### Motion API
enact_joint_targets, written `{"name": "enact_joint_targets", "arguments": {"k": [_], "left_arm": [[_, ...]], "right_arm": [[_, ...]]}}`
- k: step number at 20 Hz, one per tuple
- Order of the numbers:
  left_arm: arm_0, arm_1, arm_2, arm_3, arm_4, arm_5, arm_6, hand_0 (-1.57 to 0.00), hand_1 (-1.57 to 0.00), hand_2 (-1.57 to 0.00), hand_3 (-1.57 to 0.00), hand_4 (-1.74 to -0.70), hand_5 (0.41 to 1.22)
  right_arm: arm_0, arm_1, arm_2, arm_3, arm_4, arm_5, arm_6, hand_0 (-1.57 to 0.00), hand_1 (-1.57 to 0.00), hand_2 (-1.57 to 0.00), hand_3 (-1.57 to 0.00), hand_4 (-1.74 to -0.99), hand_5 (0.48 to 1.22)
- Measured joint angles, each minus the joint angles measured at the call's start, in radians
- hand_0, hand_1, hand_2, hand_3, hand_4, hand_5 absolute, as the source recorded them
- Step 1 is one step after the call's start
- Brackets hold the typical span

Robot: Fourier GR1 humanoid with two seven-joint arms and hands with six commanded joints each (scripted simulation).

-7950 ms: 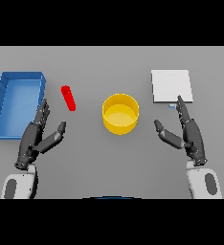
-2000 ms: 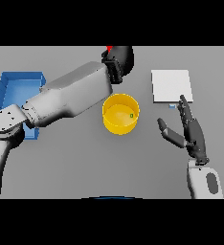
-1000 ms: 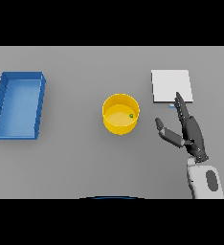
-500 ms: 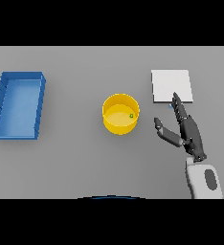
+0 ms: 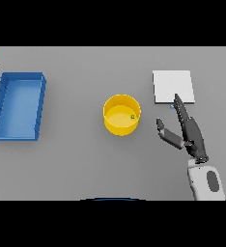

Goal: Pick up the red beaker and tilt it to pour out 1 green nut into yellow bowl. Pick up the yellow bowl and place it on the metallic measuring scale.

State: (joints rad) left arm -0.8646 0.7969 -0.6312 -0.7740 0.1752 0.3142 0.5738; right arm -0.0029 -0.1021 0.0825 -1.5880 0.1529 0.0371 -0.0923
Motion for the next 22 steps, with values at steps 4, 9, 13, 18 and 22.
{"name": "enact_joint_targets", "arguments": {"k": [4, 9, 13, 18, 22], "left_arm": [[0.067, 0.026, -0.025, -0.11, 0.058, 0.07, 0.032, -1.57, -1.57, -1.57, -1.44, -1.59, 0.962], [0.132, 0.081, -0.052, -0.231, 0.122, 0.028, 0.013, -1.44, -1.29, -1.16, -0.71, -1.05, 0.757], [0.162, 0.121, -0.027, -0.336, 0.204, -0.052, 0.002, -0.63, -0.53, -0.48, -0.3, -0.85, 0.688], [0.144, 0.128, -0.071, -0.33, 0.18, -0.116, 0.036, -0.21, -0.17, -0.16, -0.1, -0.78, 0.655], [0.126, 0.128, -0.102, -0.293, 0.153, -0.126, 0.022, -0.08, -0.07, -0.06, -0.04, -0.74, 0.656]], "right_arm": [[0.016, 0.001, 0.003, -0.007, -0.003, 0.004, -0.023, 0.0, 0.0, 0.0, 0.0, -1.326, 0.728], [0.0, 0.001, -0.001, -0.008, -0.006, 0.001, 0.006, 0.0, 0.0, 0.0, 0.0, -1.32, 0.731], [0.008, -0.007, -0.008, -0.012, -0.008, -0.002, -0.001, 0.0, 0.0, 0.0, 0.0, -1.321, 0.725], [0.012, -0.004, -0.005, 0.0, -0.008, 0.002, -0.015, 0.0, 0.0, 0.0, 0.0, -1.308, 0.717], [0.009, -0.009, 0.002, -0.005, 0.021, -0.014, -0.016, 0.0, 0.0, 0.0, 0.0, -1.29, 0.714]]}}
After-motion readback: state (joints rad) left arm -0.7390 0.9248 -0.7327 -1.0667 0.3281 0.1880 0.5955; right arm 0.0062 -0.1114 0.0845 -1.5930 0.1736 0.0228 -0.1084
